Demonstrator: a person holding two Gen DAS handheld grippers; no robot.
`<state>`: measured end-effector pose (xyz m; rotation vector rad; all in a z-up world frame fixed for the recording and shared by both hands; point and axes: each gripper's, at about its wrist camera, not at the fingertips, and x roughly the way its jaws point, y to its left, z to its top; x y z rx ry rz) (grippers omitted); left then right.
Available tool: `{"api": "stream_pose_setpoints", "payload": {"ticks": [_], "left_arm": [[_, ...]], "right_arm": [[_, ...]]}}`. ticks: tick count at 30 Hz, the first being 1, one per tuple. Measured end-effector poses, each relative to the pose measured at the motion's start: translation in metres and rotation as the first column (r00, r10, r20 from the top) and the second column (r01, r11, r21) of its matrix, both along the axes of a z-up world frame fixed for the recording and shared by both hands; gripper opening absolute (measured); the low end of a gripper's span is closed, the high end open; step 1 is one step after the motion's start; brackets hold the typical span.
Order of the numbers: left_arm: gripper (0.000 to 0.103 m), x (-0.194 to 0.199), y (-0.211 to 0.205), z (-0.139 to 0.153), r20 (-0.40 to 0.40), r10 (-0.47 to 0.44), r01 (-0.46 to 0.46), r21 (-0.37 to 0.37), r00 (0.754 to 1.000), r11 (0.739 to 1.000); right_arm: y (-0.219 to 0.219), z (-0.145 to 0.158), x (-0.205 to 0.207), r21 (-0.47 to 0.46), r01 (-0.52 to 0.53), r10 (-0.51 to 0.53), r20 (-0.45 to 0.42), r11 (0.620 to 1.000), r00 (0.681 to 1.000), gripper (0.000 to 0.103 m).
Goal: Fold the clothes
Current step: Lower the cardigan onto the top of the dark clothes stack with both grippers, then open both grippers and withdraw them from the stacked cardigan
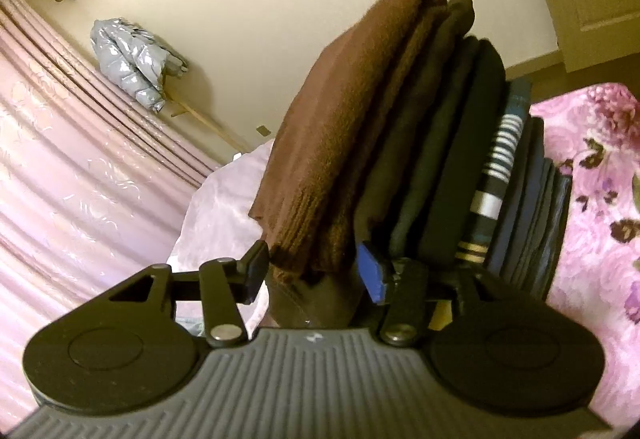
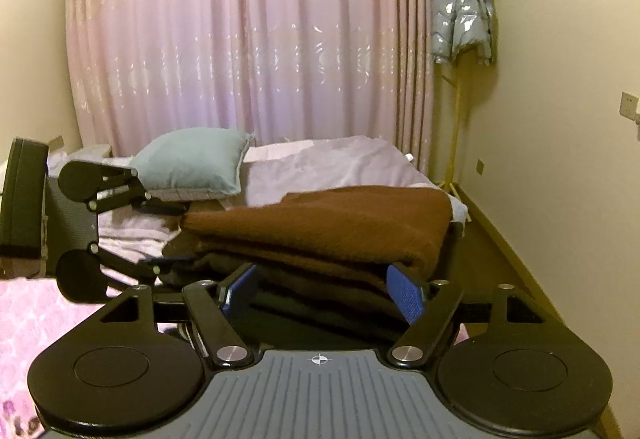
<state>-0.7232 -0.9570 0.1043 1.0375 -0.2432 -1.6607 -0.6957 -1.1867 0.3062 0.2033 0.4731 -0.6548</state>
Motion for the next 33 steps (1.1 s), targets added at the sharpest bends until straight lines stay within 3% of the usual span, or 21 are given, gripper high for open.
{"api": "stream_pose_setpoints", "payload": {"ticks": [3, 10, 16, 19, 22, 24, 26, 27, 28, 30, 33], "left_arm": [[0.045, 0.003, 0.005, 0.007, -0.033, -0.001, 0.001, -0.012, 0.999, 1.0], [0.046, 0.024, 0.006, 0.04, -0.21, 0.049, -0.062, -0.055, 0.976, 0.997], [0.047, 0.045, -0.02, 0.055, -0.361, 0.133, -0.141, 0.004, 0.923, 0.99], [0.047, 0.047, -0.023, 0.061, -0.4, 0.152, -0.161, 0.011, 0.904, 0.987], [0.048, 0.049, -0.025, 0.066, -0.437, 0.171, -0.181, 0.02, 0.883, 0.983], [0.056, 0.051, -0.013, 0.067, -0.453, 0.188, -0.197, 0.028, 0.871, 0.98], [0.065, 0.054, 0.002, 0.065, -0.489, 0.225, -0.231, 0.049, 0.843, 0.972], [0.068, 0.056, 0.011, 0.061, -0.511, 0.25, -0.251, 0.069, 0.823, 0.966], [0.072, 0.058, 0.019, 0.057, -0.531, 0.275, -0.27, 0.09, 0.801, 0.959], [0.084, 0.062, 0.036, 0.05, -0.569, 0.325, -0.305, 0.133, 0.755, 0.943], [0.092, 0.065, 0.062, 0.035, -0.613, 0.403, -0.347, 0.215, 0.68, 0.913]], "right_arm": [[-0.015, 0.007, 0.005, 0.001, 0.007, -0.007, 0.021, 1.0, 1.0, 0.075], [-0.049, 0.022, 0.018, 0.004, 0.023, -0.023, 0.07, 1.0, 0.997, 0.075], [-0.084, 0.024, 0.03, 0.05, 0.016, -0.018, 0.046, 0.999, 0.999, 0.075], [-0.09, 0.028, 0.029, 0.053, 0.03, -0.033, 0.066, 0.998, 0.997, 0.075], [-0.082, 0.039, 0.02, 0.044, 0.04, -0.044, 0.109, 0.998, 0.993, 0.075], [-0.067, 0.043, 0.009, 0.03, 0.053, -0.056, 0.127, 0.998, 0.99, 0.075], [-0.051, 0.042, 0.001, 0.017, 0.08, -0.081, 0.135, 0.997, 0.988, 0.075], [-0.041, 0.039, -0.004, 0.019, 0.099, -0.101, 0.135, 0.995, 0.986, 0.086], [-0.031, 0.036, -0.008, 0.021, 0.12, -0.122, 0.135, 0.993, 0.983, 0.103], [-0.009, 0.025, -0.015, 0.031, 0.142, -0.145, 0.123, 0.989, 0.982, 0.103], [0.02, 0.003, -0.019, 0.089, 0.159, -0.164, 0.056, 0.983, 0.985, 0.103]]}}
